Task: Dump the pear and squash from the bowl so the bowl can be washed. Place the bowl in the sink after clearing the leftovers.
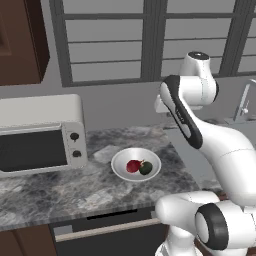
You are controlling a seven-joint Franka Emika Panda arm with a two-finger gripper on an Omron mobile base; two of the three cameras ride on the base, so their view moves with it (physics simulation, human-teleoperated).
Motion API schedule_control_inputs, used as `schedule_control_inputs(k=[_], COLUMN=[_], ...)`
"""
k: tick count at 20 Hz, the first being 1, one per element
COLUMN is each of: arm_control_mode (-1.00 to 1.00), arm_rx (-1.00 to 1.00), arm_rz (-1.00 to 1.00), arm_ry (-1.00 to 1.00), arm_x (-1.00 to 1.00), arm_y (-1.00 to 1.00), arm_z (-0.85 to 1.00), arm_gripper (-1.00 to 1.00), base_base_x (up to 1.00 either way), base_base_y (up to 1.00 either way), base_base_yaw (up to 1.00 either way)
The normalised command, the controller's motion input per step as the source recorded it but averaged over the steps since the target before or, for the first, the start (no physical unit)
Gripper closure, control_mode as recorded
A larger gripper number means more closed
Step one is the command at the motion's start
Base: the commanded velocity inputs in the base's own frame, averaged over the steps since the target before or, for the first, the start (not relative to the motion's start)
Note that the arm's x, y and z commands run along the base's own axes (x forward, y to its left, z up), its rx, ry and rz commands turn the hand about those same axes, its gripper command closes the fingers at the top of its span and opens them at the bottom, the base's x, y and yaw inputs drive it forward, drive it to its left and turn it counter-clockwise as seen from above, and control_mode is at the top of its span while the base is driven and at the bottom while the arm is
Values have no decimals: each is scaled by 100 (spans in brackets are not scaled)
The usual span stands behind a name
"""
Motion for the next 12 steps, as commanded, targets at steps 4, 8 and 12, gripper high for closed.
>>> schedule_control_inputs(k=[4, 8, 12], arm_control_mode=[-100, -100, -100], arm_rx=[8, 9, 8], arm_rz=[-7, -11, -9], arm_ry=[0, 0, 15], arm_x=[-18, -12, -4], arm_y=[-1, -1, 0], arm_z=[-12, -72, -100], arm_gripper=[-100, -100, -100], base_base_x=[0, 0, 0], base_base_y=[0, 0, 0], base_base_yaw=[0, 0, 0])
